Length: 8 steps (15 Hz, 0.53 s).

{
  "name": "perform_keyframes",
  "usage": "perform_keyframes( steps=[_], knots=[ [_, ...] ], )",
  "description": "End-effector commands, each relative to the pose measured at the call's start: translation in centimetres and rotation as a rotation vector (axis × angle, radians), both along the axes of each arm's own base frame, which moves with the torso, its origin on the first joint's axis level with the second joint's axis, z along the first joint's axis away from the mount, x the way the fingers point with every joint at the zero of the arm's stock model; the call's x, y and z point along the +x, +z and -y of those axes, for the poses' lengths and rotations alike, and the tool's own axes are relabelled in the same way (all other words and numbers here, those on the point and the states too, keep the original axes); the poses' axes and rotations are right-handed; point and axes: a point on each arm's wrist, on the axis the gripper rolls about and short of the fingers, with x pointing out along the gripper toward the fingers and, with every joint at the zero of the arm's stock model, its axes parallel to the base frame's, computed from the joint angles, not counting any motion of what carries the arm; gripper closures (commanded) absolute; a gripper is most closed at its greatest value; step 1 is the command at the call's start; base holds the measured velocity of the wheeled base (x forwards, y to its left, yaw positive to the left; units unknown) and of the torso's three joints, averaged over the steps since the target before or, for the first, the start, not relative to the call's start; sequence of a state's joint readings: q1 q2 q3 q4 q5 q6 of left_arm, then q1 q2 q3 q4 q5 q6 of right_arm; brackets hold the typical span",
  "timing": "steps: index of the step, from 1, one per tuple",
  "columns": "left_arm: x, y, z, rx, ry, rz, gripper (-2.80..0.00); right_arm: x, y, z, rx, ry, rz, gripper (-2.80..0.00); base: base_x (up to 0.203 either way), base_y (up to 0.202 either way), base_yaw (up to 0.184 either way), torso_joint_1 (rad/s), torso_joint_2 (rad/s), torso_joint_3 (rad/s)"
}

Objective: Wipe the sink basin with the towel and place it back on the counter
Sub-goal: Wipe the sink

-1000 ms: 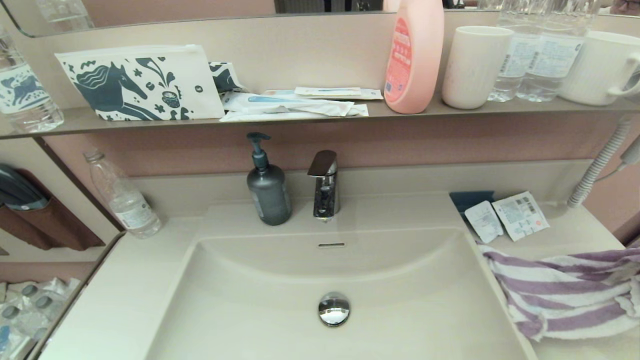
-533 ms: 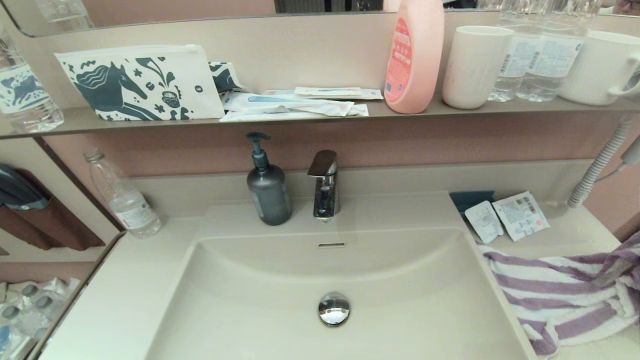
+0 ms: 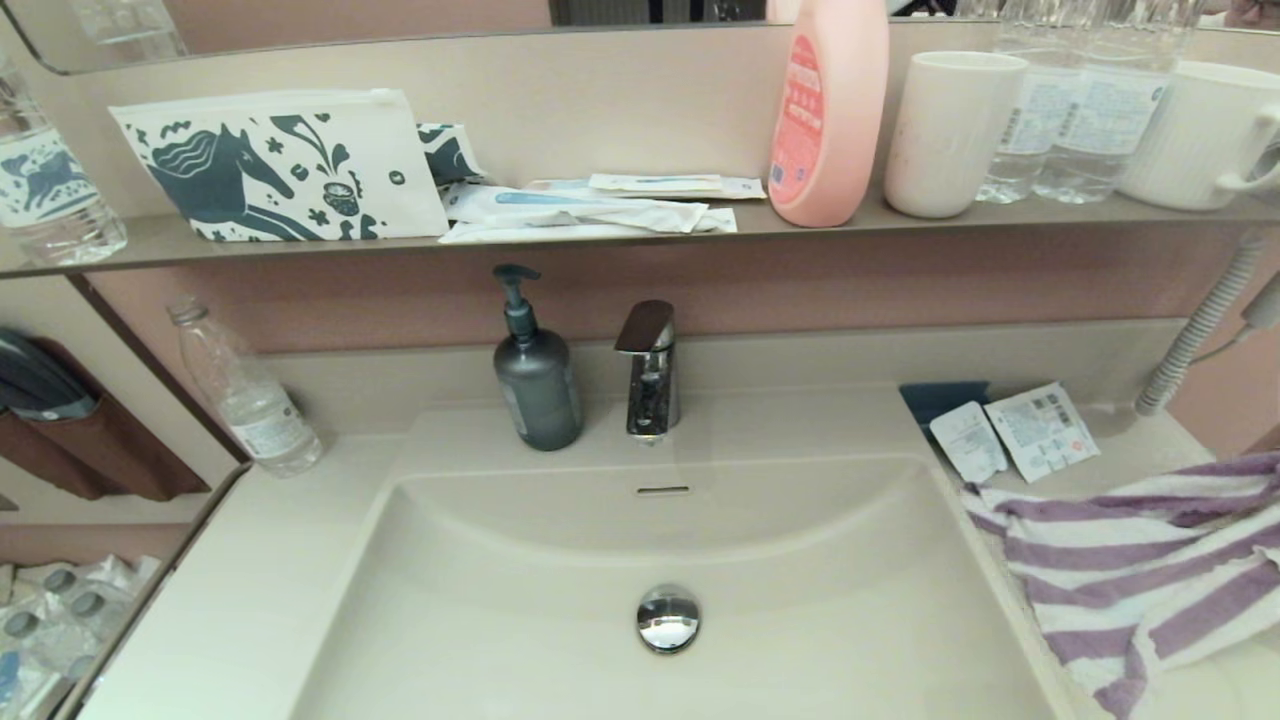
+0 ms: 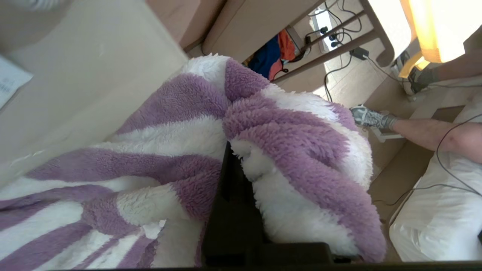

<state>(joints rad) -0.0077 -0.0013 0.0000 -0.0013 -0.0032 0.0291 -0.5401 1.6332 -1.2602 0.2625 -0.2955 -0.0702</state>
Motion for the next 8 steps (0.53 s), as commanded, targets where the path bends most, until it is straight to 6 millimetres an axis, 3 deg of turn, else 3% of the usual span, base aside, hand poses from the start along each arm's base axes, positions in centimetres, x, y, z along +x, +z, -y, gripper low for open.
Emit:
perform_keyframes(
  steps=[1,4,8],
  knots=[
    [0.0,0.0,0.0,0.0,0.0,-0.001,0.0,-0.4,1.1,0.8,-0.004,-0.022,0.016,0.0,0.0,0.0,0.0,0.0,0.0,0.0],
    [0.0,0.0,0.0,0.0,0.0,-0.001,0.0,-1.5,3.8,0.3,0.034,-0.003,0.052,0.0,0.0,0.0,0.0,0.0,0.0,0.0],
    [0.0,0.0,0.0,0.0,0.0,-0.001,0.0,-2.0,8.5,-5.3,0.106,0.144,0.171,0.0,0.0,0.0,0.0,0.0,0.0,0.0]
  ],
)
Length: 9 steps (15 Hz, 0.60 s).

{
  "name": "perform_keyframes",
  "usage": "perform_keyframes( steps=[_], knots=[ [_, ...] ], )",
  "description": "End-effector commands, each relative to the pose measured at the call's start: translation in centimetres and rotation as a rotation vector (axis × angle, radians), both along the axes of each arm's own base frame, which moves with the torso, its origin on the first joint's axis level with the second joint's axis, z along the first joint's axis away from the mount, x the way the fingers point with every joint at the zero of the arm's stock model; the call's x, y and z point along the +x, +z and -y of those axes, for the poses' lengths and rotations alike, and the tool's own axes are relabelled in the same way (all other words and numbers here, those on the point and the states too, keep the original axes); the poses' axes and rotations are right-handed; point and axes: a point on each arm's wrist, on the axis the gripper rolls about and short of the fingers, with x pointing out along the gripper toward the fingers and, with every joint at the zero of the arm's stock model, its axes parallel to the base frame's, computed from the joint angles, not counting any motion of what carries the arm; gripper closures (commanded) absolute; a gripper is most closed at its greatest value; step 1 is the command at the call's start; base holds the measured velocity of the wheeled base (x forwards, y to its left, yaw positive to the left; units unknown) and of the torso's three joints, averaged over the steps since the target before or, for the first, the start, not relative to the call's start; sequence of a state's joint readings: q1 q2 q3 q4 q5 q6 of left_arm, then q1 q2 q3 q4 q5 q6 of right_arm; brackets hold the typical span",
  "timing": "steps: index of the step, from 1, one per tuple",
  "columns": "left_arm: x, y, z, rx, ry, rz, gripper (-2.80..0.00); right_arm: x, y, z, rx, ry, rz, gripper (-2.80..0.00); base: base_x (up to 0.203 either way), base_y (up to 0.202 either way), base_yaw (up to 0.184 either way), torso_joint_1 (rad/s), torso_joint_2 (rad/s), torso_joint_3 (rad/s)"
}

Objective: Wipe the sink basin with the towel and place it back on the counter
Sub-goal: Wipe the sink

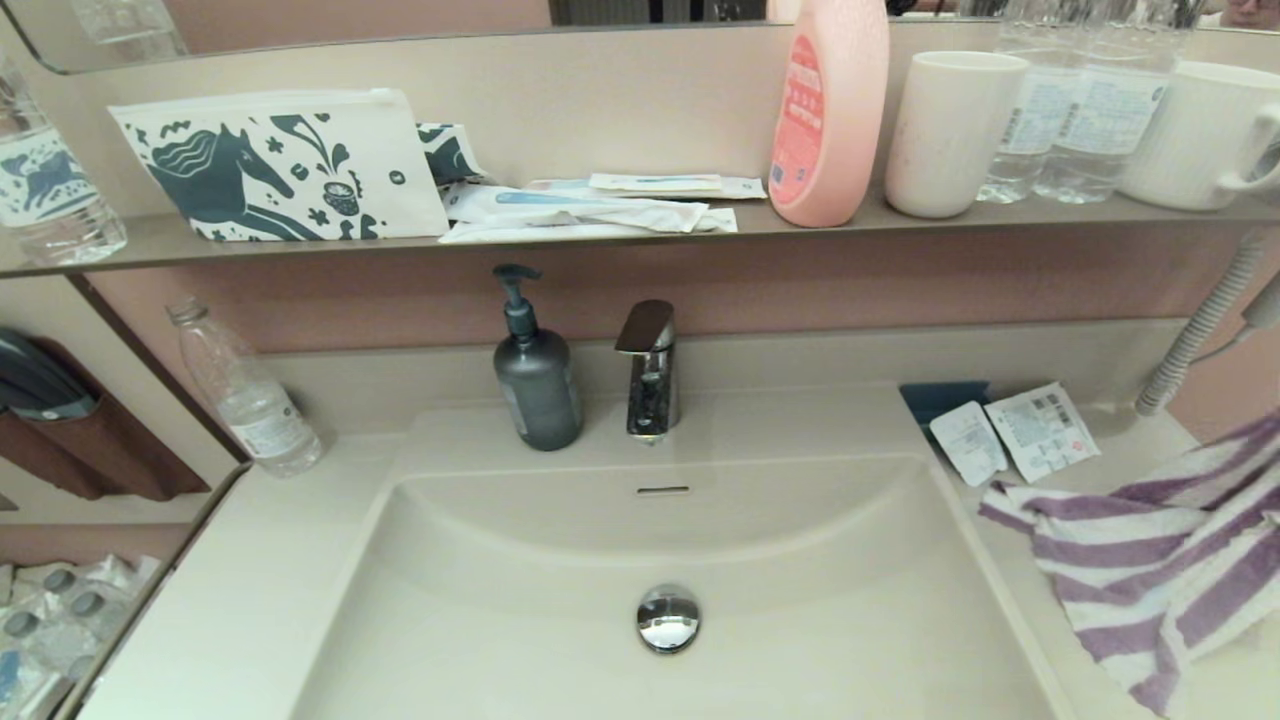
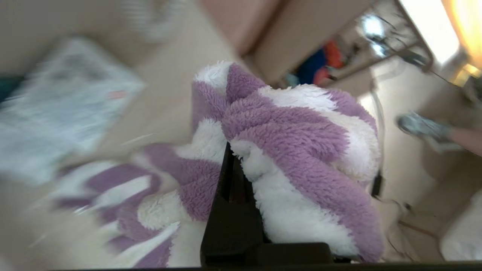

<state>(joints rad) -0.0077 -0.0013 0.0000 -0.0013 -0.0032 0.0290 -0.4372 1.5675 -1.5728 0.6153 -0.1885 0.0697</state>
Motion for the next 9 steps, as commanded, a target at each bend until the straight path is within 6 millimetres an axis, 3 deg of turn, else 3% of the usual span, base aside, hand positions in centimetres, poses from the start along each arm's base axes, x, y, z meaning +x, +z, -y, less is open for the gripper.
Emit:
perform_keyframes(
  steps=[1,6,9],
  knots=[
    [0.0,0.0,0.0,0.0,0.0,-0.001,0.0,-0.8,2.1,-2.5,-0.018,0.072,0.072,0.0,0.0,0.0,0.0,0.0,0.0,0.0],
    [0.0,0.0,0.0,0.0,0.0,-0.001,0.0,-1.9,6.2,-5.6,-0.051,0.154,0.204,0.0,0.0,0.0,0.0,0.0,0.0,0.0],
    [0.0,0.0,0.0,0.0,0.0,-0.001,0.0,-2.7,7.5,-6.0,-0.063,0.163,0.247,0.0,0.0,0.0,0.0,0.0,0.0,0.0]
  ],
)
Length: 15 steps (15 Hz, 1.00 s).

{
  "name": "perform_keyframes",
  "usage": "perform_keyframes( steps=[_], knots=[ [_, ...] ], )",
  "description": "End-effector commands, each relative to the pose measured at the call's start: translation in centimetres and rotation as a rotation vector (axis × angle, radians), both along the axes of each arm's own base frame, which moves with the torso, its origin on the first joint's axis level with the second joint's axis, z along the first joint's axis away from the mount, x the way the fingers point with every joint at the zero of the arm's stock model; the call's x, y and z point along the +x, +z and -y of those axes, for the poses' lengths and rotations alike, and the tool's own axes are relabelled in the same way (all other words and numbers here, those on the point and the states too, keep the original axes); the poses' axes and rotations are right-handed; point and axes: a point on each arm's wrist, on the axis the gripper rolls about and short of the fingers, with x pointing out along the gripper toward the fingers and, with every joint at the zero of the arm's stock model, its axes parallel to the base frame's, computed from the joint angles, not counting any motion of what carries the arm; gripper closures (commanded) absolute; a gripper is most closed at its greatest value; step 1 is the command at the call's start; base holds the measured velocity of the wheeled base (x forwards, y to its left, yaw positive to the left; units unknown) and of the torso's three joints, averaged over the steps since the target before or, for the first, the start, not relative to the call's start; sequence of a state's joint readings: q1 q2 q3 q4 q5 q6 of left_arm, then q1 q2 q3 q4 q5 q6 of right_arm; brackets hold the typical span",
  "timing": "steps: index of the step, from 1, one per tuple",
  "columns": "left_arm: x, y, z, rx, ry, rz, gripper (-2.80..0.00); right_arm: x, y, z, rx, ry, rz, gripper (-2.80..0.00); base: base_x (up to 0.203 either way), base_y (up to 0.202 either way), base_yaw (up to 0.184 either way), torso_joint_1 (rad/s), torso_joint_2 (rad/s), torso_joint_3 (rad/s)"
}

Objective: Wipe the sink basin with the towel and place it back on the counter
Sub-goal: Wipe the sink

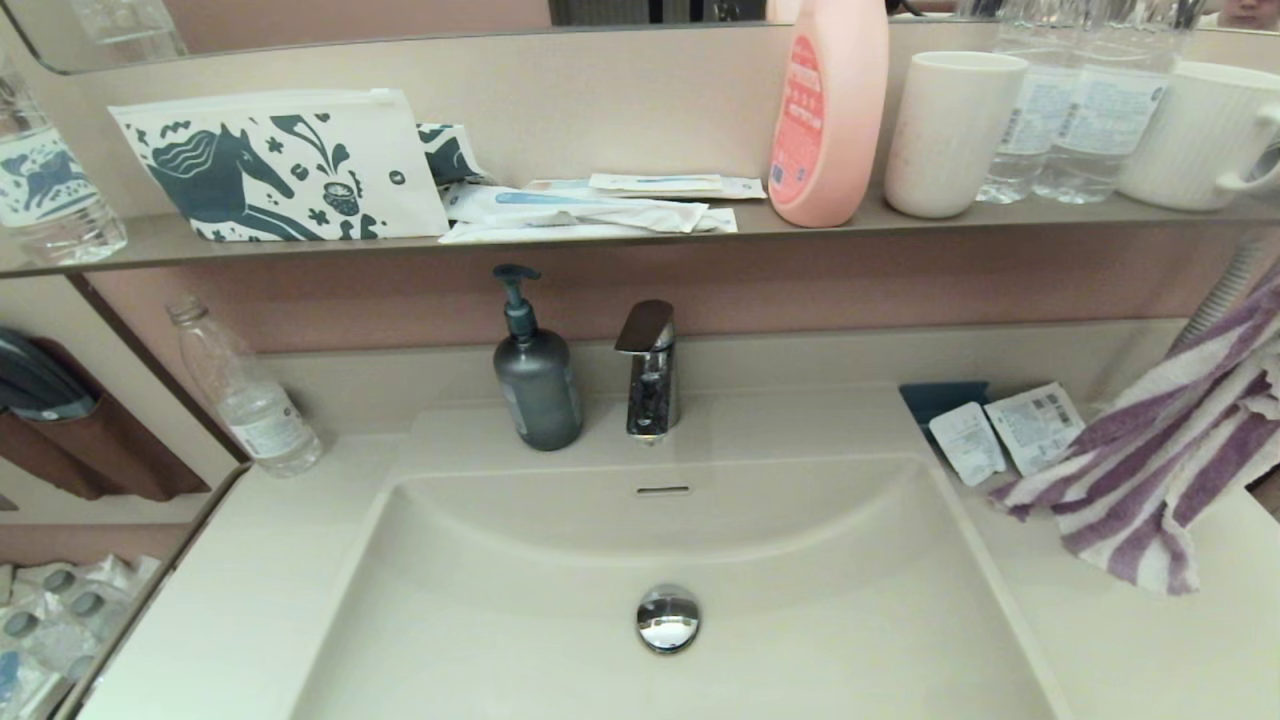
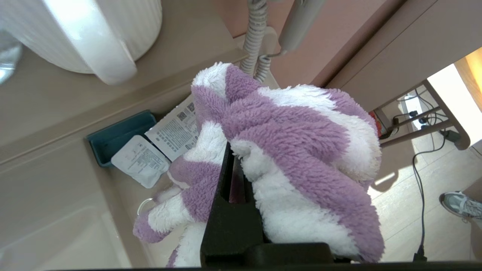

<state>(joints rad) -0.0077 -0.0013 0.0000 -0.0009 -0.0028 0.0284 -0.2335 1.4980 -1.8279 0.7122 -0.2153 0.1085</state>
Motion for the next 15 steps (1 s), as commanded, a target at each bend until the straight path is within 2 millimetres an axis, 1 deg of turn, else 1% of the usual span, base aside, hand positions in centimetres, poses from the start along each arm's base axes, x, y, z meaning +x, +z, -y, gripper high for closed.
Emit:
perform_keyframes(
  steps=[1,6,9,12,15],
  knots=[
    [0.0,0.0,0.0,0.001,0.0,-0.001,0.0,-0.6,0.9,-0.2,-0.006,0.001,0.027,0.0,0.0,0.0,0.0,0.0,0.0,0.0],
    [0.0,0.0,0.0,0.001,0.0,-0.001,0.0,-1.5,2.6,-0.4,-0.022,0.0,0.086,0.0,0.0,0.0,0.0,0.0,0.0,0.0],
    [0.0,0.0,0.0,0.001,0.0,-0.001,0.0,-1.5,2.4,-0.4,-0.02,0.0,0.072,0.0,0.0,0.0,0.0,0.0,0.0,0.0],
    [0.0,0.0,0.0,0.001,0.0,-0.001,0.0,-1.3,1.3,-0.3,-0.003,0.001,0.009,0.0,0.0,0.0,0.0,0.0,0.0,0.0],
    [0.0,0.0,0.0,0.001,0.0,-0.001,0.0,-0.7,-1.3,-0.2,0.024,0.003,-0.097,0.0,0.0,0.0,0.0,0.0,0.0,0.0]
  ],
)
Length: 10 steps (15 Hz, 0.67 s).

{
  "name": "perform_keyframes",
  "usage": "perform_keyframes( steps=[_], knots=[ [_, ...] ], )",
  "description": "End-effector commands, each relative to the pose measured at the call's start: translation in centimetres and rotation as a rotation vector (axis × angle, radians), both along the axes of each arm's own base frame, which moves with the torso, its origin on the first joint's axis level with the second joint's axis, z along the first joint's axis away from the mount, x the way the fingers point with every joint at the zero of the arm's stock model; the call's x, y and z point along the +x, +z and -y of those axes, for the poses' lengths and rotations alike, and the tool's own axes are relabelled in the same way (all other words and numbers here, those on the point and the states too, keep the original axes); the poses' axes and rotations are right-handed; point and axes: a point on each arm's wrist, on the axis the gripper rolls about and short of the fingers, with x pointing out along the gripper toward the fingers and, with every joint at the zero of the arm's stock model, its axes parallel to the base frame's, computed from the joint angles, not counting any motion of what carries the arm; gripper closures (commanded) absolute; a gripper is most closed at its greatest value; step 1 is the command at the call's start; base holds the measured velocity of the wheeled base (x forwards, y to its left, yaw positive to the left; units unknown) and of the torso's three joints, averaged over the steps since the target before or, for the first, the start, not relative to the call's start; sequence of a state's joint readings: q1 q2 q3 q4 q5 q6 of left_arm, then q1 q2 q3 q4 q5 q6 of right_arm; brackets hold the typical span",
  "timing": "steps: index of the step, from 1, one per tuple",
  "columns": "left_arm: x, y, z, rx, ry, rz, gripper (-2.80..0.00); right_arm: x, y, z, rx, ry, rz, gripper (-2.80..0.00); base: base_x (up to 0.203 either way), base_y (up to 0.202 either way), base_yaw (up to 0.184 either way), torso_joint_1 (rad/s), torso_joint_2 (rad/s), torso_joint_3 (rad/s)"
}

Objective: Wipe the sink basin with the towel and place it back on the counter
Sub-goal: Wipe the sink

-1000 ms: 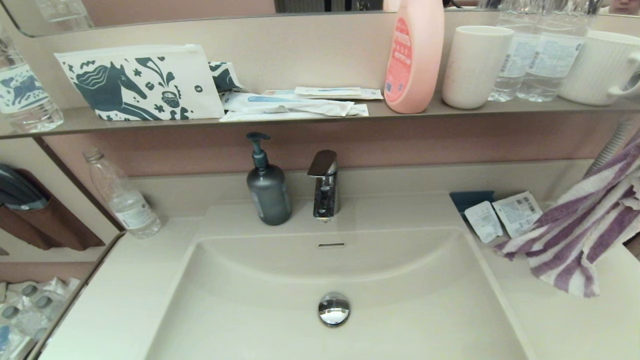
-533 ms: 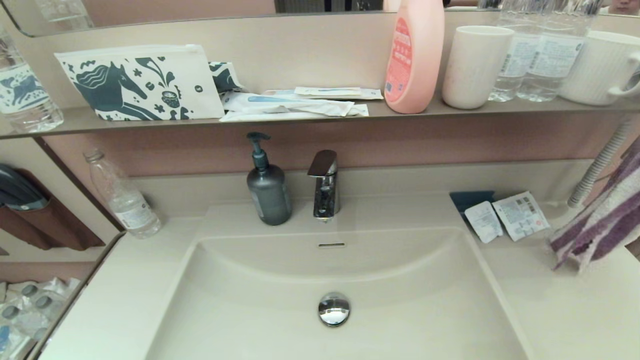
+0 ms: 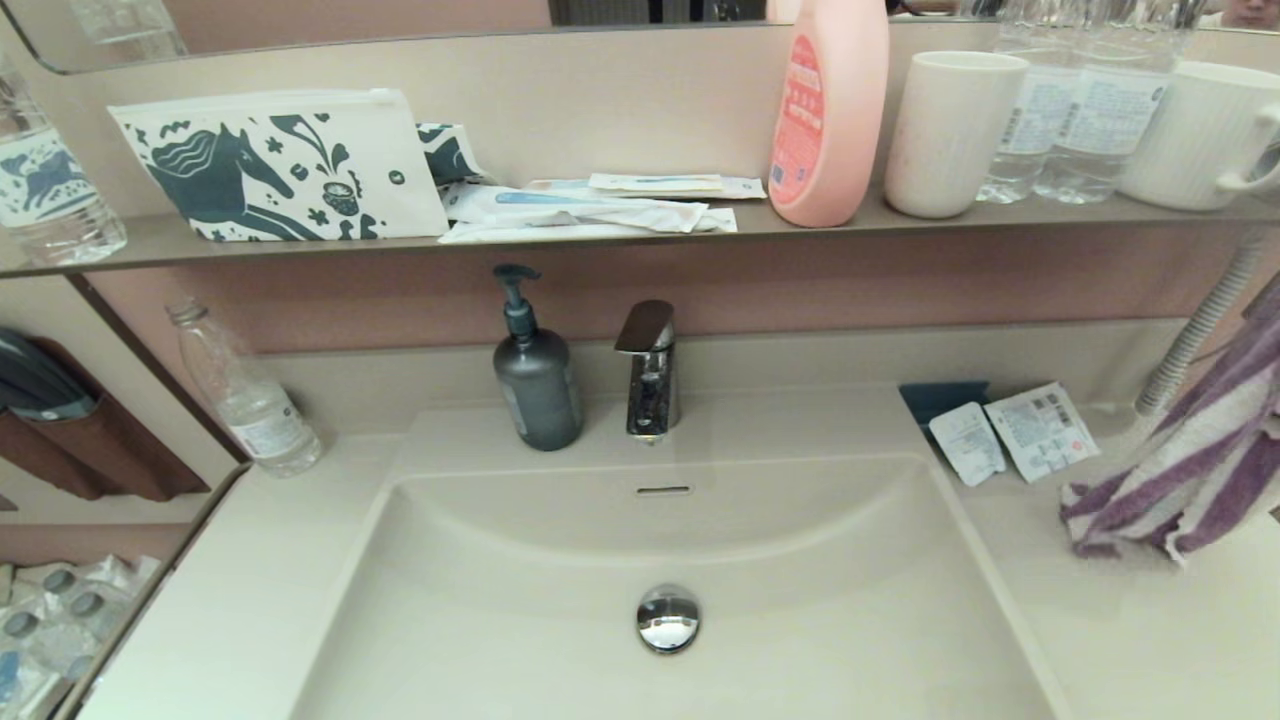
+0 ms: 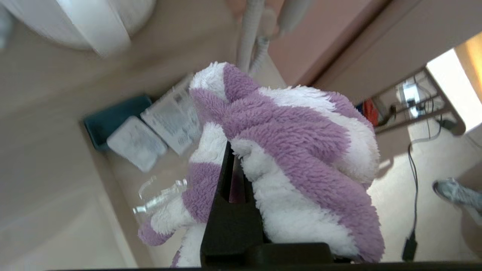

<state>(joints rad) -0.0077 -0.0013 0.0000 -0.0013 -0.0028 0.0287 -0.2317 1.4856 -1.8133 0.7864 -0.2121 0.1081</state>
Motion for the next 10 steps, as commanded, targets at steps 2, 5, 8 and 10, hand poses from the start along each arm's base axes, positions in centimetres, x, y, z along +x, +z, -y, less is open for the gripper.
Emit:
perform_keyframes(
  steps=[2,5,8,10],
  knots=[
    [0.0,0.0,0.0,0.0,0.0,-0.001,0.0,0.2,-2.5,0.1,0.024,-0.001,-0.101,0.0,0.0,0.0,0.0,0.0,0.0,0.0],
    [0.0,0.0,0.0,0.0,0.0,-0.001,0.0,1.0,-5.6,0.3,0.045,-0.005,-0.191,0.0,0.0,0.0,0.0,0.0,0.0,0.0],
    [0.0,0.0,0.0,0.0,0.0,-0.001,0.0,1.7,-9.1,0.5,0.057,-0.004,-0.243,0.0,0.0,0.0,0.0,0.0,0.0,0.0],
    [0.0,0.0,0.0,0.0,0.0,-0.001,0.0,2.2,-11.1,0.6,0.066,-0.003,-0.279,0.0,0.0,0.0,0.0,0.0,0.0,0.0]
  ],
)
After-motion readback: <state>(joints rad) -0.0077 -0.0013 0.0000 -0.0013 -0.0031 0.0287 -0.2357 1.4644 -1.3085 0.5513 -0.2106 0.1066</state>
